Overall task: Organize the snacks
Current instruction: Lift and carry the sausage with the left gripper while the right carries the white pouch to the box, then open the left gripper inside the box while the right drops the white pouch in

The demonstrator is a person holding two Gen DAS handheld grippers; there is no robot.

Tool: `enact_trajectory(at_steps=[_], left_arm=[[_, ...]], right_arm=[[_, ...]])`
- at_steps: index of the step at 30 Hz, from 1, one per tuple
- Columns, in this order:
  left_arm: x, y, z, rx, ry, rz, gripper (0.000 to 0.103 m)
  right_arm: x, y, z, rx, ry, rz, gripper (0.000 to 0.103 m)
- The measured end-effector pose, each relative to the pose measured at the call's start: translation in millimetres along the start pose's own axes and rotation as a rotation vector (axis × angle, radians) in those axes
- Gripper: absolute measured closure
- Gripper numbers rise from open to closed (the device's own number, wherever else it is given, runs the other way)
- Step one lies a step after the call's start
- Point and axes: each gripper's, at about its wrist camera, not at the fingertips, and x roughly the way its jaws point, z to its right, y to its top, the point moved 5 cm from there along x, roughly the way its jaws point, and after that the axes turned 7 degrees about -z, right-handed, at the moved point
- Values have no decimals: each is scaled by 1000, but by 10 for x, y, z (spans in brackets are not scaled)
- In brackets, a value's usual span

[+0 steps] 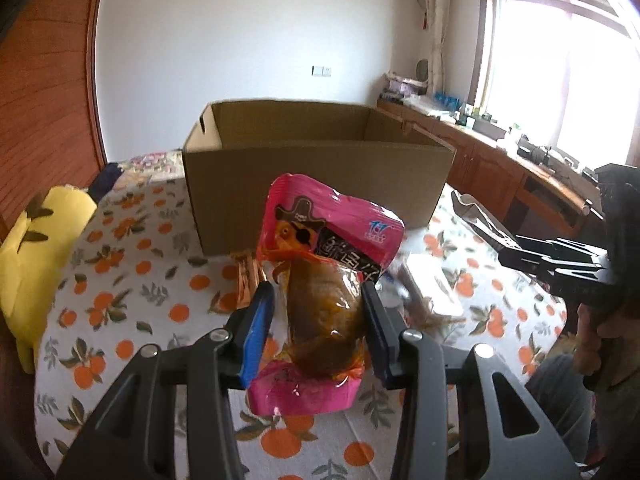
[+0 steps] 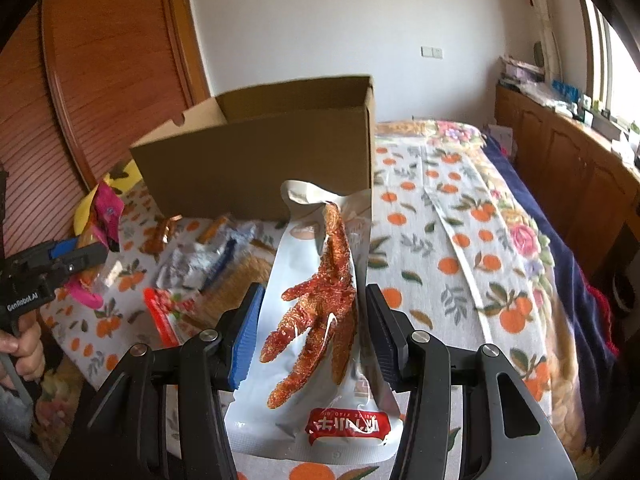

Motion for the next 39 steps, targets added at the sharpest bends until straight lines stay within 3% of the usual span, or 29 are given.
enact_trajectory(at_steps=[16,27,33,39], left_arm=[[-60,1056,-64,42,-39,144,61],[455,1768,-349,48,-14,172,61],[771,1877,-484,26,-9,151,61],[1037,1835,-495,6,-23,130,61]], right_arm=[[-246,971,-225,-147,23,149,52],[337,1733,-263,-231,55,178,52],[675,1970,-261,-249,65,172,52],[960,1959,-273,-247,75,150,52]])
